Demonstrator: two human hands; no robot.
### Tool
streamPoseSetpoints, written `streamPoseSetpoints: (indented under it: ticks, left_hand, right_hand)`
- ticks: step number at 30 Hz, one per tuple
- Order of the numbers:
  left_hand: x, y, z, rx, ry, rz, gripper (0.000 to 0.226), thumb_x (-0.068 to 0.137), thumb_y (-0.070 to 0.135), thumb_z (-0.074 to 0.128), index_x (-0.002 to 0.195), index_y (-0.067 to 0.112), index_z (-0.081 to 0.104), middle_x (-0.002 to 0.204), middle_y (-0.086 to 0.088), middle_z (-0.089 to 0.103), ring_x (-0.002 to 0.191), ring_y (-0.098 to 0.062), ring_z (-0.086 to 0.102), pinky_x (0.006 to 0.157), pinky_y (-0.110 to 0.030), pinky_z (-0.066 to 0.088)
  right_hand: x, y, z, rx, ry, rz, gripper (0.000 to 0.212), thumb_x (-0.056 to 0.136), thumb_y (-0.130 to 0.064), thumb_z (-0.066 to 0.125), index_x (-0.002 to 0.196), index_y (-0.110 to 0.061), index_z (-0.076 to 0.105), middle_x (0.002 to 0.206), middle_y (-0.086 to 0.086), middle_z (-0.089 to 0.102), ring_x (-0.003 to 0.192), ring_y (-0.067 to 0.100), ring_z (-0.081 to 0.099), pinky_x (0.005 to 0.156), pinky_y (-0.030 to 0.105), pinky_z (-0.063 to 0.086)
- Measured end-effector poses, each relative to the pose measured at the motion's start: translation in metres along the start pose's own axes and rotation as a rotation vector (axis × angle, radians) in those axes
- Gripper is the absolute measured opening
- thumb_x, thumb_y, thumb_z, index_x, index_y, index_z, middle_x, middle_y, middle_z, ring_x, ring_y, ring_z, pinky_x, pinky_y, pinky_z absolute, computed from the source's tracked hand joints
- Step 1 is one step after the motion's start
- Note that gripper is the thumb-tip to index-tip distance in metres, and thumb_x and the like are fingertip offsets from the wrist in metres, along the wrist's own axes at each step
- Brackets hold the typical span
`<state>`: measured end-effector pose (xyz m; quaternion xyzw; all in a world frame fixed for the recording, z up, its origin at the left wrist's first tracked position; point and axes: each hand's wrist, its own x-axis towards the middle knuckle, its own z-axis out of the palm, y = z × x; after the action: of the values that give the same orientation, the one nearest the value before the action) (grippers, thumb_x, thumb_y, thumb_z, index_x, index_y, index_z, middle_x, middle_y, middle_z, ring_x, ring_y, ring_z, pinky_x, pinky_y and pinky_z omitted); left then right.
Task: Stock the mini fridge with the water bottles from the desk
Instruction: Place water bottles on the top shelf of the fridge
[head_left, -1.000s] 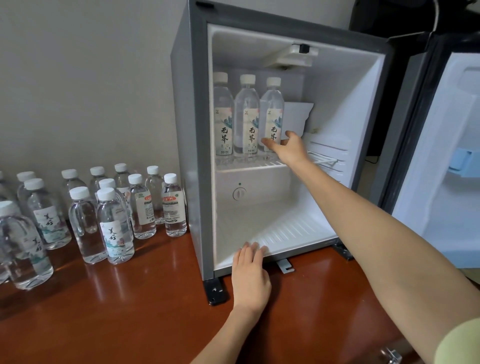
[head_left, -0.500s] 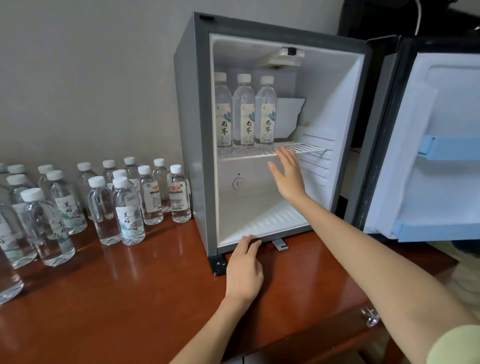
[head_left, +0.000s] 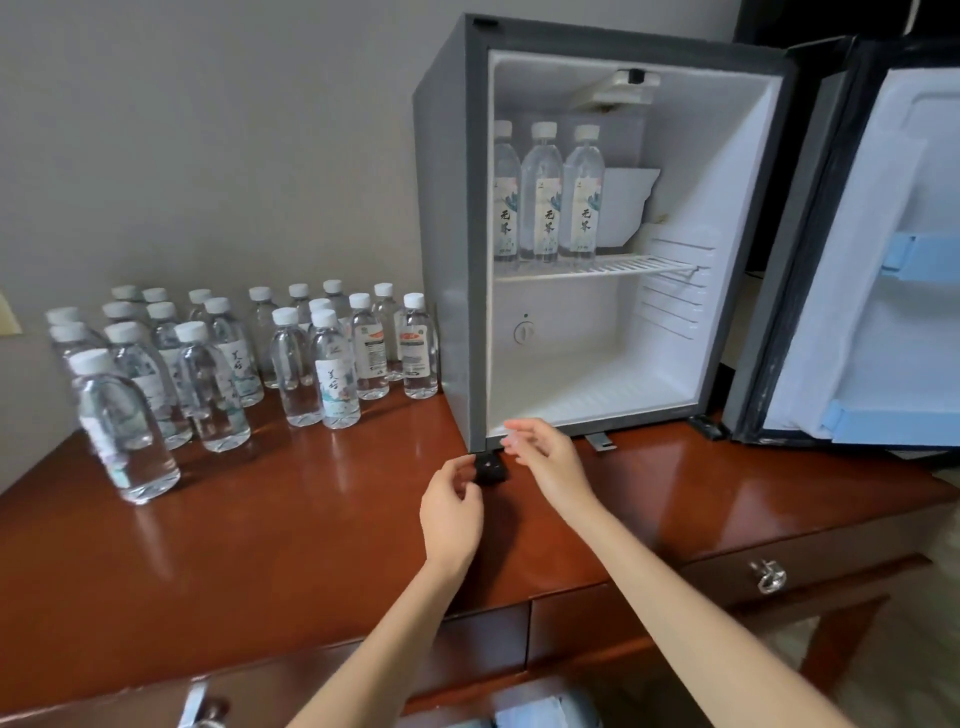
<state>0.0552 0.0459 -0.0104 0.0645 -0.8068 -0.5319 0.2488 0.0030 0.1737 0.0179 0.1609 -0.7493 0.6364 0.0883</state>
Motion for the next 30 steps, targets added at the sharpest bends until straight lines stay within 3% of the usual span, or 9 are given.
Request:
streamPoseSetpoints:
  ticks: [3, 8, 11, 14, 20, 24, 27, 30]
  left_hand:
    - [0.001, -0.007, -0.022, -0.029, 0.045, -0.047, 0.038, 0.086, -0.004, 0.05, 0.116, 0.016, 0.064, 0.105, 0.003, 0.068, 0.095, -0.012, 0.061, 0.084, -0.021, 0.044]
    - [0.007, -0.024, -0.059, -0.093, 0.128, -0.107, 0.039, 0.087, -0.005, 0.048, 0.117, 0.014, 0.063, 0.104, 0.002, 0.069, 0.096, -0.009, 0.062, 0.083, -0.014, 0.045]
    - [0.017, -0.036, -0.083, -0.083, 0.189, -0.119, 0.039, 0.087, -0.005, 0.047, 0.117, 0.014, 0.064, 0.11, 0.001, 0.068, 0.101, -0.013, 0.062, 0.094, -0.029, 0.048]
    - [0.03, -0.048, -0.105, -0.073, 0.258, -0.14, 0.039, 0.087, -0.006, 0.046, 0.116, 0.013, 0.064, 0.111, -0.001, 0.068, 0.101, -0.015, 0.062, 0.095, -0.033, 0.047]
    - [0.059, -0.064, -0.111, -0.045, 0.271, -0.145, 0.04, 0.085, -0.005, 0.047, 0.115, 0.015, 0.064, 0.106, 0.002, 0.069, 0.098, -0.012, 0.063, 0.093, -0.033, 0.05]
    - [0.084, -0.069, -0.097, -0.075, 0.17, -0.123, 0.053, 0.081, -0.013, 0.039, 0.117, 0.017, 0.063, 0.108, 0.001, 0.068, 0.097, -0.012, 0.063, 0.094, -0.033, 0.05]
    - [0.104, -0.076, -0.087, -0.129, 0.1, -0.103, 0.059, 0.081, -0.015, 0.034, 0.124, 0.017, 0.06, 0.115, 0.0, 0.066, 0.105, -0.012, 0.062, 0.1, -0.036, 0.048]
    - [0.127, -0.081, -0.077, -0.172, 0.045, -0.067, 0.06, 0.085, -0.015, 0.033, 0.133, 0.015, 0.054, 0.127, -0.001, 0.062, 0.115, -0.013, 0.059, 0.104, -0.037, 0.046]
  right_hand:
    - [-0.013, 0.001, 0.029, 0.066, -0.094, 0.03, 0.019, 0.094, -0.004, 0.055, 0.099, -0.018, 0.066, 0.091, 0.01, 0.069, 0.076, 0.01, 0.066, 0.071, 0.017, 0.05]
    - [-0.021, 0.0, 0.077, 0.046, -0.251, 0.062, 0.015, 0.096, -0.003, 0.054, 0.1, -0.004, 0.068, 0.084, 0.001, 0.068, 0.072, 0.007, 0.063, 0.067, 0.012, 0.047]
    - [-0.014, -0.002, 0.098, 0.062, -0.249, 0.078, 0.017, 0.096, -0.002, 0.053, 0.102, 0.0, 0.068, 0.083, 0.002, 0.068, 0.07, 0.007, 0.062, 0.064, 0.01, 0.046]
    - [-0.005, 0.0, 0.111, 0.066, -0.243, 0.1, 0.015, 0.095, -0.005, 0.056, 0.1, -0.004, 0.069, 0.081, 0.0, 0.069, 0.07, 0.008, 0.062, 0.064, 0.01, 0.046]
    - [0.021, 0.012, 0.131, 0.006, -0.146, 0.094, 0.013, 0.091, -0.017, 0.065, 0.103, -0.021, 0.068, 0.093, -0.002, 0.068, 0.087, 0.009, 0.063, 0.077, 0.013, 0.049]
    - [0.048, 0.022, 0.146, -0.071, -0.001, 0.096, 0.035, 0.089, -0.025, 0.068, 0.122, -0.023, 0.058, 0.109, -0.008, 0.062, 0.099, 0.007, 0.059, 0.085, 0.018, 0.045]
    - [0.068, 0.031, 0.156, -0.088, 0.021, 0.114, 0.051, 0.092, -0.036, 0.061, 0.139, -0.025, 0.044, 0.127, -0.009, 0.052, 0.109, 0.007, 0.052, 0.092, 0.022, 0.039]
    - [0.086, 0.035, 0.164, -0.001, 0.074, 0.131, 0.053, 0.097, -0.041, 0.05, 0.146, -0.025, 0.037, 0.143, -0.005, 0.046, 0.128, 0.011, 0.046, 0.109, 0.034, 0.038]
